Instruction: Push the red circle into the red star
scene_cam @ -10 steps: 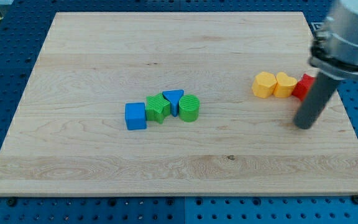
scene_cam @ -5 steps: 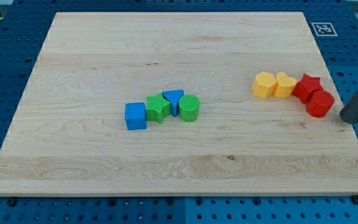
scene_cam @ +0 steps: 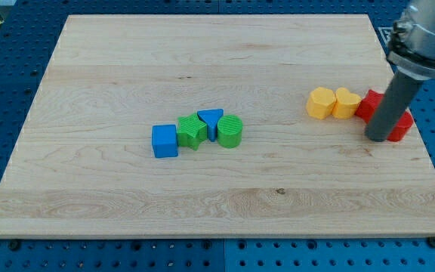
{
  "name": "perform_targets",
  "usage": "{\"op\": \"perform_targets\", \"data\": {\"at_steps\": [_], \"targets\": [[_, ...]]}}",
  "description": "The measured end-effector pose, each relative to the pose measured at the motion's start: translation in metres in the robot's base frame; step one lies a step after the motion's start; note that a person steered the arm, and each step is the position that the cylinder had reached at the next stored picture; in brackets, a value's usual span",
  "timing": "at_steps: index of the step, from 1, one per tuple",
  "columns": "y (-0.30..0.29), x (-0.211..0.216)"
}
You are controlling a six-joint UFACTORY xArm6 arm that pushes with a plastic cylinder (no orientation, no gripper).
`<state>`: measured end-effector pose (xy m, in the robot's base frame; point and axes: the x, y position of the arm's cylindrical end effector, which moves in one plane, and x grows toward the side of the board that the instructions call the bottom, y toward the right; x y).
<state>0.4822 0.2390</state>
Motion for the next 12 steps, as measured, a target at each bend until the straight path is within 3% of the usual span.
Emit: {"op": "perform_targets", "data": {"at_steps": [3,5,7,8,9,11,12], "targets": [[0.031,0.038],[0.037,-0.012],[0.055,0.017],[0.104,0.018],[0.106,0.014],[0.106,-0.048],[0.101,-0.048]]}}
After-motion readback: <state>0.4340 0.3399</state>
